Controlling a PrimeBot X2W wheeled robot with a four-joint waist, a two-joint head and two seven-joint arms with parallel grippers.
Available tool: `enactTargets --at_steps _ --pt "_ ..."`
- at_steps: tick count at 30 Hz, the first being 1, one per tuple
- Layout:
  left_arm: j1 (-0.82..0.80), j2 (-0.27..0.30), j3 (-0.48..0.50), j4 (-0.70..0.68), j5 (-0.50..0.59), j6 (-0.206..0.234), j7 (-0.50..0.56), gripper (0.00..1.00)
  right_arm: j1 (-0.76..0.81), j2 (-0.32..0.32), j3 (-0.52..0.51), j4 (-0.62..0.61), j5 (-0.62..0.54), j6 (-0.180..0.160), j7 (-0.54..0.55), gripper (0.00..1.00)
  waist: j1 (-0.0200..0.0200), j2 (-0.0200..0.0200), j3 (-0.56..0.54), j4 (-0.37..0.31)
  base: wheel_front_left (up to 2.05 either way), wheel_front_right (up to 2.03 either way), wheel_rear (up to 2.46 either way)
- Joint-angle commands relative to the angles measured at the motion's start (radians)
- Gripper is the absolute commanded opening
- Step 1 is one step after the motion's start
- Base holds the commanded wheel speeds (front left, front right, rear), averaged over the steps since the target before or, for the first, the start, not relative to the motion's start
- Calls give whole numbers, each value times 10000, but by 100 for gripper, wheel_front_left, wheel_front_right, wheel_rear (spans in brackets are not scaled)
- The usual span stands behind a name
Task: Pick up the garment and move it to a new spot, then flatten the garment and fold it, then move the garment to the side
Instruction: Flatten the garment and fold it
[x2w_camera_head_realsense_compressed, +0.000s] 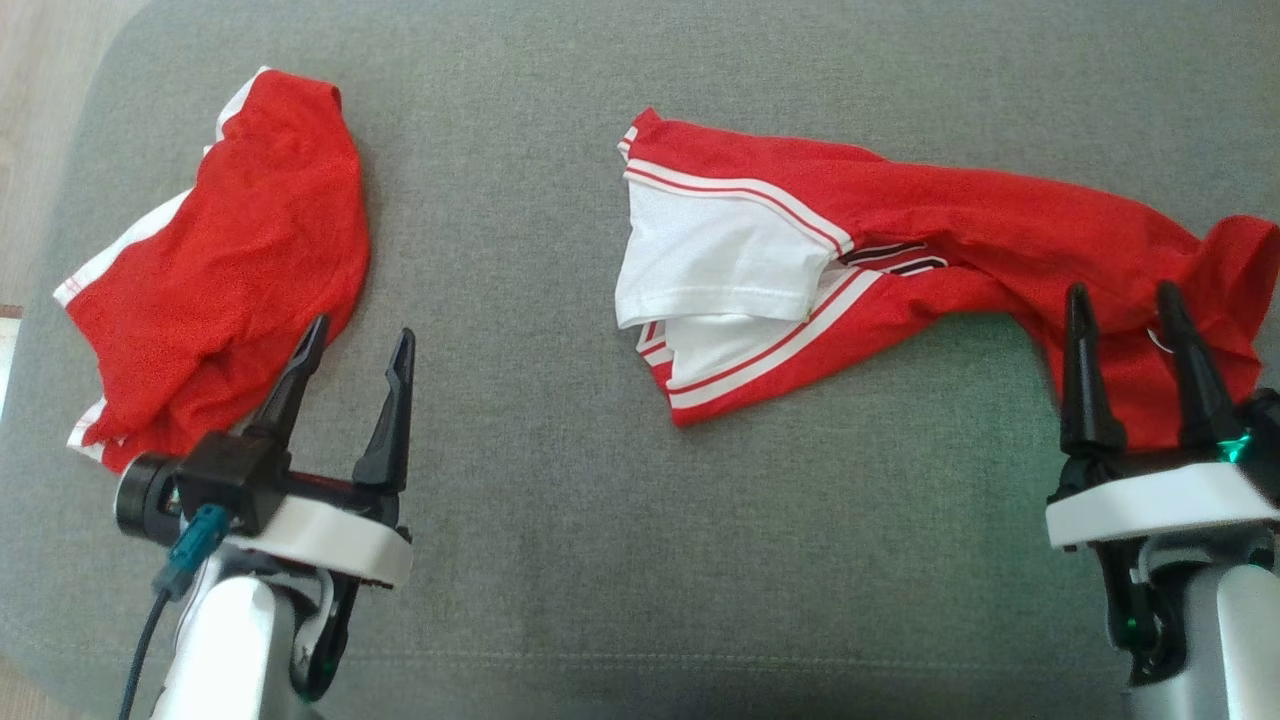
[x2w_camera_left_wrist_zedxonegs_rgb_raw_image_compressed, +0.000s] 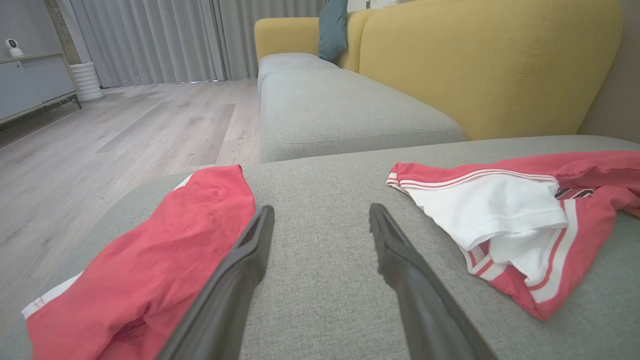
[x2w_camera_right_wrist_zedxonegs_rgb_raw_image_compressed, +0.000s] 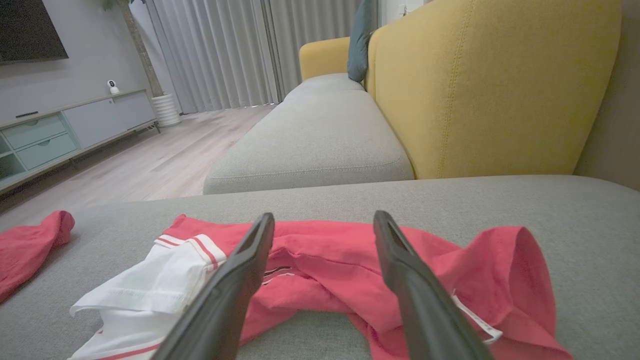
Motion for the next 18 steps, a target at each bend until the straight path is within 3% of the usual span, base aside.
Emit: enactTargets --at_steps 1,9,18 --pt "-225 174 384 -290 97 43 -78 100 -167 -55 176 -336 93 -7 -76 100 0 0 -9 -1 0 0 0" --pt "-230 170 358 -275 116 57 -78 100 -102 -55 -44 -211 203 -7 -34 100 0 0 -42 -33 0 0 0" --pt "-263 185 367 -349 95 58 -78 100 173 -55 -1596 671 287 -7 998 100 0 0 98 -95 0 0 0"
